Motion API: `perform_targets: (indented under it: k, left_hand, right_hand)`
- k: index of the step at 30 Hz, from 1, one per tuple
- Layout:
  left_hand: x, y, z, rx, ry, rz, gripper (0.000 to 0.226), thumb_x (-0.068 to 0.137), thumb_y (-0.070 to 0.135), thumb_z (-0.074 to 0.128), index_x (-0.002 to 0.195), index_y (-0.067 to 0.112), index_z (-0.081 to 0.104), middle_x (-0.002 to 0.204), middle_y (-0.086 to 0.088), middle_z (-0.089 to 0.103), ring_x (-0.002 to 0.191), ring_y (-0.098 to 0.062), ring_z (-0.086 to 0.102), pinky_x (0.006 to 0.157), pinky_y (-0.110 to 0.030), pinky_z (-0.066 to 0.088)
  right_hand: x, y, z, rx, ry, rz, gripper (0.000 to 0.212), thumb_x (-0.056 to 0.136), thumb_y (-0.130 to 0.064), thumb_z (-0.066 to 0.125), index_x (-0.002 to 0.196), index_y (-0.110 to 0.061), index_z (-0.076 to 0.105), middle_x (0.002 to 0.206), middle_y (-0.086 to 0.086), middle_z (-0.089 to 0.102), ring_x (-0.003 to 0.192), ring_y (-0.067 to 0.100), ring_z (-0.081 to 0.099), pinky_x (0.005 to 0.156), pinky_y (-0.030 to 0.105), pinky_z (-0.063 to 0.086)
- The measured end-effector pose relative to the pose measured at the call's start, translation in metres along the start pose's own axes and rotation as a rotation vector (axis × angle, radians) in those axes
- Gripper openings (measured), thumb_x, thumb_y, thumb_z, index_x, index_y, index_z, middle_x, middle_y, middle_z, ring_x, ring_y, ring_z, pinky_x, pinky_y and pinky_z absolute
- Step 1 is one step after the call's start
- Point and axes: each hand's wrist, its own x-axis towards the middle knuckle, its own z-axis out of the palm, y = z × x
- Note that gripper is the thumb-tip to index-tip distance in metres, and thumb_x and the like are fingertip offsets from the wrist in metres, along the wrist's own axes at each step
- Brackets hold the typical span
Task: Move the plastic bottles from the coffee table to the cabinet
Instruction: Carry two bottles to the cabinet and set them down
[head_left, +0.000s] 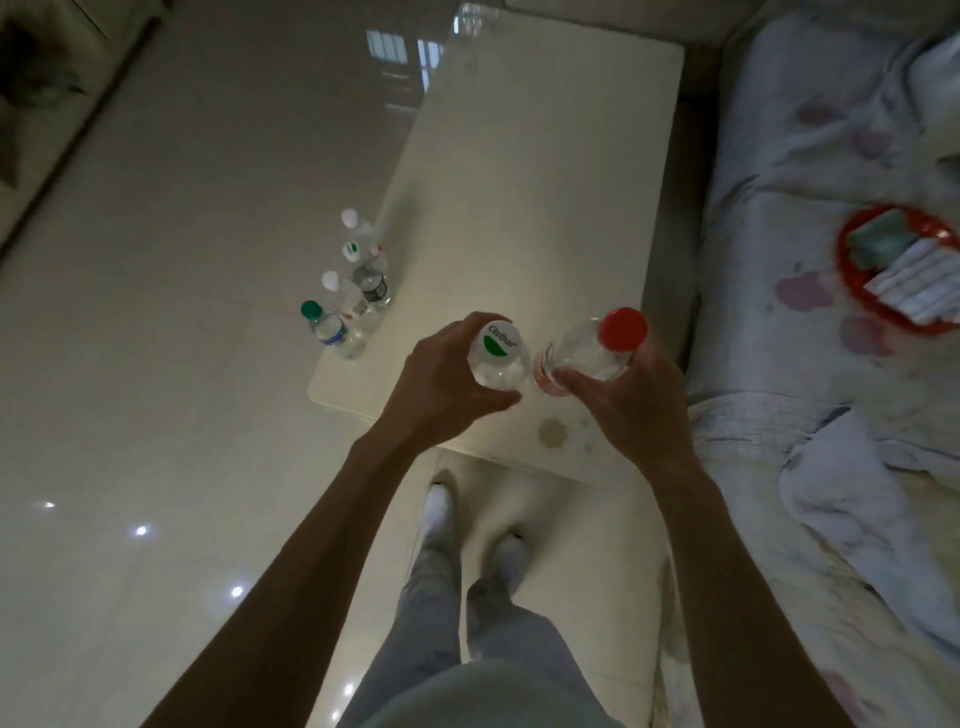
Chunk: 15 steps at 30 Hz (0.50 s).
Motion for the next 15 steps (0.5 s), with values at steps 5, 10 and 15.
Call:
perform_targets:
  k: [5, 10, 15]
  left_hand:
    - [-0.033, 0.027, -0.024, -0.029, 0.071, -0.088, 0.069, 0.06, 0.034, 0.086, 0.122, 0.024, 0.056, 0.108, 0.007, 0.065, 0.099, -0.012, 0.061, 0.084, -0.025, 0.053]
    - [-0.061, 0.04, -0.04, -0.024, 0.149, -0.135, 0.063, 0.065, 0.035, 0.083, 0.121, 0.024, 0.056, 0.105, 0.014, 0.058, 0.095, -0.004, 0.053, 0.075, -0.005, 0.037]
    - [-0.087, 0.039, -0.055, -0.025, 0.232, -0.192, 0.065, 0.067, 0.037, 0.08, 0.124, 0.022, 0.053, 0.119, 0.002, 0.062, 0.102, -0.009, 0.054, 0.086, -0.022, 0.041]
  right_hand:
    - [-0.015, -0.036, -0.03, -0.033, -0.024, -0.12, 0.079, 0.066, -0.041, 0.083, 0.13, -0.016, 0.044, 0.12, 0.003, 0.059, 0.099, 0.012, 0.053, 0.085, 0.024, 0.044]
    - [-0.027, -0.056, -0.043, -0.099, -0.118, -0.183, 0.08, 0.066, -0.043, 0.083, 0.13, -0.017, 0.044, 0.12, 0.001, 0.061, 0.099, 0.016, 0.059, 0.088, 0.03, 0.05]
    - [-0.037, -0.073, -0.033, -0.156, -0.234, -0.233, 0.082, 0.067, -0.045, 0.082, 0.134, -0.02, 0.041, 0.127, 0.0, 0.06, 0.097, 0.01, 0.053, 0.088, 0.025, 0.044]
